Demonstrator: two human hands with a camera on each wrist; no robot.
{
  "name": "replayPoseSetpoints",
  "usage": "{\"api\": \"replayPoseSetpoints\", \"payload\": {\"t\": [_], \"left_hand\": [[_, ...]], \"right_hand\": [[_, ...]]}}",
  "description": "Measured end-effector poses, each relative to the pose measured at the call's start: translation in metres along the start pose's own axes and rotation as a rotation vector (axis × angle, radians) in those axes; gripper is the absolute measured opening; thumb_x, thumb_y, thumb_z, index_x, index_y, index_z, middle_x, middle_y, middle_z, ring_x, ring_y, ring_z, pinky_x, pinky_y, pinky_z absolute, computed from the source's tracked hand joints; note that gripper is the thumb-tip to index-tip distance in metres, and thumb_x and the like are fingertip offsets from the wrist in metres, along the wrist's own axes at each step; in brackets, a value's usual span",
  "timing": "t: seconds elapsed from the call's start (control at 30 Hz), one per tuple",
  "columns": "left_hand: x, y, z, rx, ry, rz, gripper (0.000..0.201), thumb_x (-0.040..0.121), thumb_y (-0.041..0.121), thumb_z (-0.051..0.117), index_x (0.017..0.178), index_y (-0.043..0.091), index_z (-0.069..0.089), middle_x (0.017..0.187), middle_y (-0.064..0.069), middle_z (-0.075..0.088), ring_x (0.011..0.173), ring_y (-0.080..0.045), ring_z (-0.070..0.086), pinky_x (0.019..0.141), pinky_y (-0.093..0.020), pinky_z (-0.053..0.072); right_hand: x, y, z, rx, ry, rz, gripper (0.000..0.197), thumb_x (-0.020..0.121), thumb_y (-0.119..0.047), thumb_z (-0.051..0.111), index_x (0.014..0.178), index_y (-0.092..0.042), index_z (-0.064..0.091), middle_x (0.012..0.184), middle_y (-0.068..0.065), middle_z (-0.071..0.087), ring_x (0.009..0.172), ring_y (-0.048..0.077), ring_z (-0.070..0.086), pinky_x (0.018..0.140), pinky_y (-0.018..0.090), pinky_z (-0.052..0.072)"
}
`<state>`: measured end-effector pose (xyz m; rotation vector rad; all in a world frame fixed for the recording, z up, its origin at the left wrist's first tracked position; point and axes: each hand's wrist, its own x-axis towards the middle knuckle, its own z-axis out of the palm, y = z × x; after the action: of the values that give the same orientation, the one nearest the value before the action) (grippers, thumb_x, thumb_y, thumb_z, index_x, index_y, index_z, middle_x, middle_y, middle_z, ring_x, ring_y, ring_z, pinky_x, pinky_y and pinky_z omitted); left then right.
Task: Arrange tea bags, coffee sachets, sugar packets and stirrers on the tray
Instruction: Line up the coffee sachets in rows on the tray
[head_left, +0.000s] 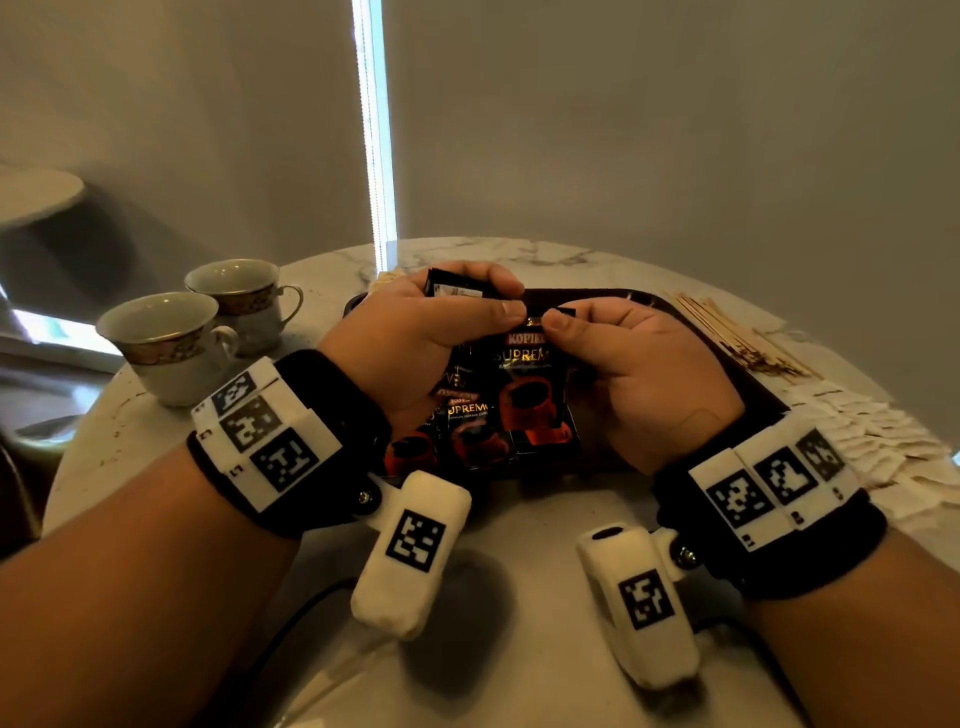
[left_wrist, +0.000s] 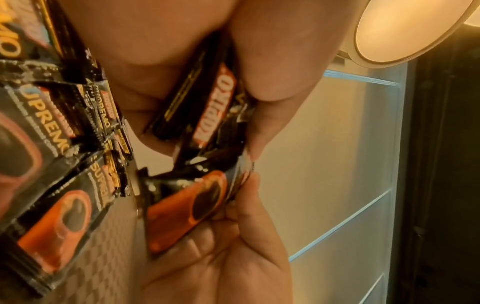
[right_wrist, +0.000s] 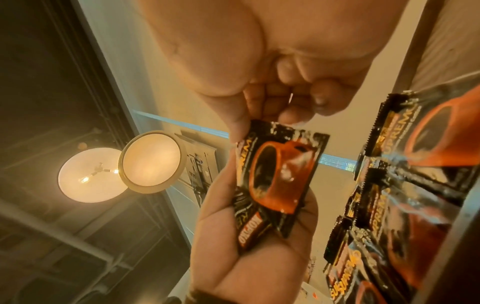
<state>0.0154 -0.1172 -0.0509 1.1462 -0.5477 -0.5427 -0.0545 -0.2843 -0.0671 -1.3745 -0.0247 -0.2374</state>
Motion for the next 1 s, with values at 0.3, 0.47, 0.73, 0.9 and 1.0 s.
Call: {"api": "replayPoseSetpoints", "payload": {"t": [0.3,0.47,0.73,0.9,1.0], "left_hand": [[0.006,-0.002,-0.010,-0.015,0.028,-0.004,0.024,0.073,0.001,0.073,0.093,0.011,0.065,0.088,-0.018,0.067,0.082,-0.036,0.070,0.073,-0.051,0.062],[0.011,0.003,-0.023,-0.057,0.114,0.030,0.016,0.085,0.003,0.064,0.098,0.012,0.062,0.077,-0.006,0.063,0.065,-0.019,0.063,0.056,-0.035,0.055],[0.012,0.005,-0.028,-0.091,0.166,-0.003,0.010,0.091,0.005,0.061,0.094,0.014,0.063,0.080,-0.005,0.064,0.067,-0.019,0.061,0.058,-0.033,0.054],[0.012,0.009,-0.028,-0.122,0.221,-0.044,0.010,0.093,0.016,0.062,0.103,0.014,0.060,0.084,-0.004,0.064,0.069,-0.017,0.061,0.061,-0.031,0.055],[0.011,0.012,-0.028,-0.171,0.259,-0.058,0.020,0.091,0.021,0.061,0.109,0.012,0.059,0.087,-0.006,0.064,0.070,-0.016,0.060,0.065,-0.028,0.053]], "right_hand": [[0.006,-0.002,-0.010,-0.086,0.091,0.016,0.008,0.089,-0.013,0.066,0.083,-0.007,0.066,0.079,0.012,0.071,0.070,0.028,0.067,0.065,0.035,0.053],[0.017,0.002,-0.033,-0.175,0.266,0.074,0.007,0.085,-0.006,0.072,0.089,-0.011,0.069,0.088,0.013,0.076,0.079,0.031,0.074,0.069,0.043,0.059],[0.016,0.011,-0.033,-0.349,0.219,0.297,0.008,0.090,-0.009,0.069,0.097,-0.004,0.067,0.072,0.007,0.064,0.048,0.010,0.048,0.039,0.021,0.034],[0.016,0.011,-0.032,-0.379,0.209,0.330,0.009,0.090,-0.007,0.068,0.097,-0.001,0.068,0.072,0.009,0.064,0.048,0.010,0.049,0.040,0.021,0.034],[0.016,0.011,-0.032,-0.398,0.200,0.338,0.005,0.089,-0.005,0.069,0.094,-0.002,0.069,0.070,0.008,0.065,0.048,0.010,0.051,0.039,0.021,0.036]]}}
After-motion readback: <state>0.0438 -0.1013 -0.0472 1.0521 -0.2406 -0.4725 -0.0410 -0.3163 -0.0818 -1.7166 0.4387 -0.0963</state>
